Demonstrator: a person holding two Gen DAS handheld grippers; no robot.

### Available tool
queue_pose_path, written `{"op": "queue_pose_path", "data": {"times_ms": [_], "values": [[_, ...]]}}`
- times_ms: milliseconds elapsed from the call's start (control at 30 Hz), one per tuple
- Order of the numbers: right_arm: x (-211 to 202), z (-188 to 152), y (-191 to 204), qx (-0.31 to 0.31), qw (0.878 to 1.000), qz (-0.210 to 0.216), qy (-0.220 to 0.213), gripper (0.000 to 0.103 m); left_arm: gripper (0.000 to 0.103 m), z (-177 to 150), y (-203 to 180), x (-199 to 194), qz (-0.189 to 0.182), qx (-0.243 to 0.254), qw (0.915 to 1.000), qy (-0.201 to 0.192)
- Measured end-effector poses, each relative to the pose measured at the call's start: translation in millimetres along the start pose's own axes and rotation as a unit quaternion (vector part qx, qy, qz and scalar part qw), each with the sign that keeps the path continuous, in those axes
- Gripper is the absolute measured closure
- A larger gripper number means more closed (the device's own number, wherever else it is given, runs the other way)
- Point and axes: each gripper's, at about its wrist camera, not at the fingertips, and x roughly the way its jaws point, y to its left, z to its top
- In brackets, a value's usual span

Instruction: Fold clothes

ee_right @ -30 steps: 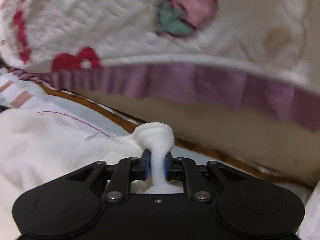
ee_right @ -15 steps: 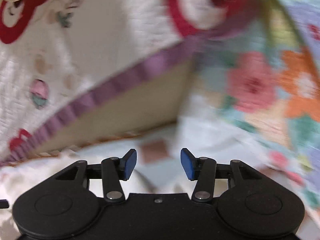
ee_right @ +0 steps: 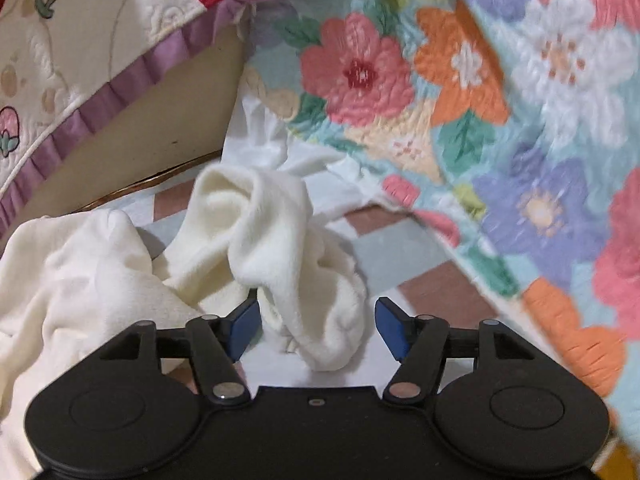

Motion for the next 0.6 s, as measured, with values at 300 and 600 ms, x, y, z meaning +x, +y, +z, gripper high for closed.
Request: {"op": "queue_pose_path", "data": {"times_ms": [300,600], "values": [[18,57,22,-0.058,0.995,-0.041,-0.07,0.091,0.068,5,-6,4,0.015,0.011,0.9998,0.003],[-69,106,10,-0.122,0.962,-0.22,-0.103,0.091,0.068,1,-6,-1,0.032,0.032,0.999,0.005]]}}
